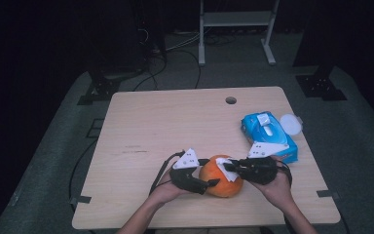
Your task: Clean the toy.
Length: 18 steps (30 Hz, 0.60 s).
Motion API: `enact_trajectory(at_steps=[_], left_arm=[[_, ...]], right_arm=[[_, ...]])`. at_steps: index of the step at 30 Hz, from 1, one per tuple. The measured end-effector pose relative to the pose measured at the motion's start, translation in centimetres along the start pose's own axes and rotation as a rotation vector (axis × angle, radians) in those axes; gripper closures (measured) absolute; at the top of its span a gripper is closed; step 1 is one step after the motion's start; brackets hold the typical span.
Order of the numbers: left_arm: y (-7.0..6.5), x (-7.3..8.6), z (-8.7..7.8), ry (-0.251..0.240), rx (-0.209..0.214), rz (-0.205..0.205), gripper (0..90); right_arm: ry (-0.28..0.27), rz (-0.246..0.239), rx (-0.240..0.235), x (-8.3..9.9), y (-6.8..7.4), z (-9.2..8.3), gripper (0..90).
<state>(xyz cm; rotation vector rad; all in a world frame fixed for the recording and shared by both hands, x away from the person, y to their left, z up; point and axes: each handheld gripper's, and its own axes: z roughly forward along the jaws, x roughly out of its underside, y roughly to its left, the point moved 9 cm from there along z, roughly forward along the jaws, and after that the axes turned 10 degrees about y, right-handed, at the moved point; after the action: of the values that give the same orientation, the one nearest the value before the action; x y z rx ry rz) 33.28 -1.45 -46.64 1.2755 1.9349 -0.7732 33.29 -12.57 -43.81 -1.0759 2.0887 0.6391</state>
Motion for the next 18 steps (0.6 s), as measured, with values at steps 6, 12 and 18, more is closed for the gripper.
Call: enact_trajectory(at_steps=[6,12,18], left_arm=[[0.6,0.5,0.5,0.004,0.015,-0.033,10.5],[0.4,0.5,0.7,0.005,-0.019,0.003,24.0],[0.2,0.4,0.8,-0.01,-0.029,0.005,22.4]], right_arm=[[-0.011,0.071,0.0,0.8,-1.9,-0.3,81.3],[-0.013,0.041,0.022,0.4,-1.1,-0.4,81.4],[-0.002,-0.068,0.019,-0.8,1.4,-0.3,81.3]])
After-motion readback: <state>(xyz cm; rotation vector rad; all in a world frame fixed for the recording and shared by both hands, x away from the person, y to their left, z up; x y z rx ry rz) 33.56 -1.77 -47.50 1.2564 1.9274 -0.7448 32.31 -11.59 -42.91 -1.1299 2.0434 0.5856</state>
